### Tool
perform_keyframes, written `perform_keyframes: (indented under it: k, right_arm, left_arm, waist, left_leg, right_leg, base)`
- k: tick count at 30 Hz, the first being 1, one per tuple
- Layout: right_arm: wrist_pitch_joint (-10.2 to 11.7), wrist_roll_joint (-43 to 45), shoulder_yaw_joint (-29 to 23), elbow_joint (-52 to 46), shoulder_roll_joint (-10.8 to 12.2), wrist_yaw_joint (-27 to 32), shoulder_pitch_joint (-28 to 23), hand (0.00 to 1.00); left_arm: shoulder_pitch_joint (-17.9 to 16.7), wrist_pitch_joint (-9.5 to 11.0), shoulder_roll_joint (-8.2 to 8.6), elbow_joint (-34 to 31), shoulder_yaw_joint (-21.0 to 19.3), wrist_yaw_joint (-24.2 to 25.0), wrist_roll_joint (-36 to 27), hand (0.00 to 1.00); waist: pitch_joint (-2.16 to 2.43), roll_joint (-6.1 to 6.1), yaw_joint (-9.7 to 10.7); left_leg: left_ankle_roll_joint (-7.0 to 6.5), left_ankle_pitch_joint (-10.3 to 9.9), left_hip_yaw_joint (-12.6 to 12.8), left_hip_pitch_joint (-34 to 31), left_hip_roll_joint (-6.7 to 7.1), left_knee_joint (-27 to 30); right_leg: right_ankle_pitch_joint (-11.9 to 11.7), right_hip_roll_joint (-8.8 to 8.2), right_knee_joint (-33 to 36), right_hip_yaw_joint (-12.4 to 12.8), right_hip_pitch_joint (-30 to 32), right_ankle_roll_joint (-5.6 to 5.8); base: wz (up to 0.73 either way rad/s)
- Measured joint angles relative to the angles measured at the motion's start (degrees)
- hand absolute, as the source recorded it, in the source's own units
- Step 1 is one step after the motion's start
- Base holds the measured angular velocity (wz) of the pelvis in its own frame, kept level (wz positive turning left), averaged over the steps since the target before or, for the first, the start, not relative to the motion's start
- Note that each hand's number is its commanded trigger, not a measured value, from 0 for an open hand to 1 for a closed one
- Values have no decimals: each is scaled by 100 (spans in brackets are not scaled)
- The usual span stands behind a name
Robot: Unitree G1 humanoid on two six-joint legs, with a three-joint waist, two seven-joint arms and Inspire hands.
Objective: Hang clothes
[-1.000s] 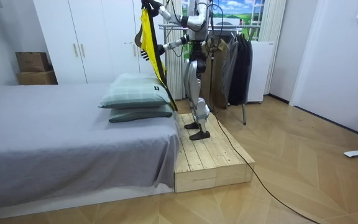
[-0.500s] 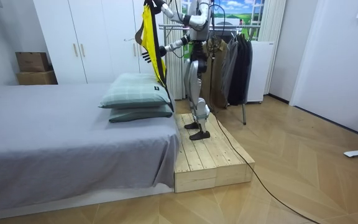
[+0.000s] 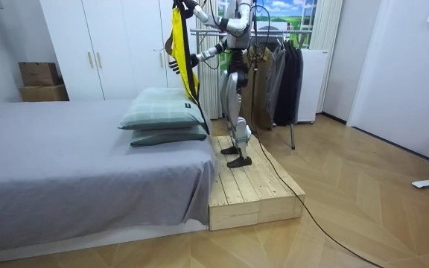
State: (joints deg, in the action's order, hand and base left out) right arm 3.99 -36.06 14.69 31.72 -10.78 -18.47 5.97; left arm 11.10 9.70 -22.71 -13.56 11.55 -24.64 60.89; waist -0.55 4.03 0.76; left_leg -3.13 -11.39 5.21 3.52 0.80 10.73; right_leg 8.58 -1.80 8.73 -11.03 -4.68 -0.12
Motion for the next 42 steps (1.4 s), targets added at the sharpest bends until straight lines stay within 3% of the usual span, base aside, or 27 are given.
perform_keyframes:
  k: [7,13,17,29,35,37,42]
  right_arm:
    - [0,-1,114,31,7,-25,23,0]
    - [-11,-183,170,137,4,-185,80,0]
    - [-17,-304,216,142,56,-240,94,0]
    - [-17,-1626,603,425,143,-292,237,0]
    - [-16,-2313,673,430,156,-293,268,0]
    - [-15,-2511,670,430,149,-290,279,0]
    - [-15,-2719,697,430,115,-278,285,0]
  left_arm:
    - [0,-12,33,1,2,63,-1,100]
    - [0,-18,200,-80,3,236,22,100]
    - [0,-103,251,-112,52,242,443,100]
    - [37,-221,261,-115,523,275,539,100]
    - [202,-276,267,-113,668,278,616,100]
    - [206,-276,274,-110,675,278,613,100]
    - [231,-275,264,-93,678,278,610,100]
  waist:
    - [-5,-40,-6]
    - [-1,-69,-110]
    - [1,-91,-129]
    - [2,-85,-216]
    - [-7,-49,-246]
    - [-32,0,-243]
    - [-40,73,-232]
  left_leg:
    - [0,0,-21,3,0,21]
    - [0,0,-30,-1,0,20]
    - [0,0,-63,-14,2,18]
    - [0,0,-68,-89,5,16]
    - [0,0,-72,-80,5,19]
    - [0,0,-74,-79,6,23]
    - [1,1,-69,-77,4,20]
  right_leg:
    - [0,0,1,-12,-19,0]
    - [0,2,1,-16,-34,0]
    - [0,2,-11,-30,-29,0]
    - [0,1,-18,-89,1,0]
    - [0,-1,-20,-105,-16,0]
    - [0,-1,-19,-99,-19,0]
    - [0,1,-19,-73,-20,0]
  base:
    - [0]
    - [1]
    - [2]
    - [0]
    - [0]
    - [0]
    - [0]
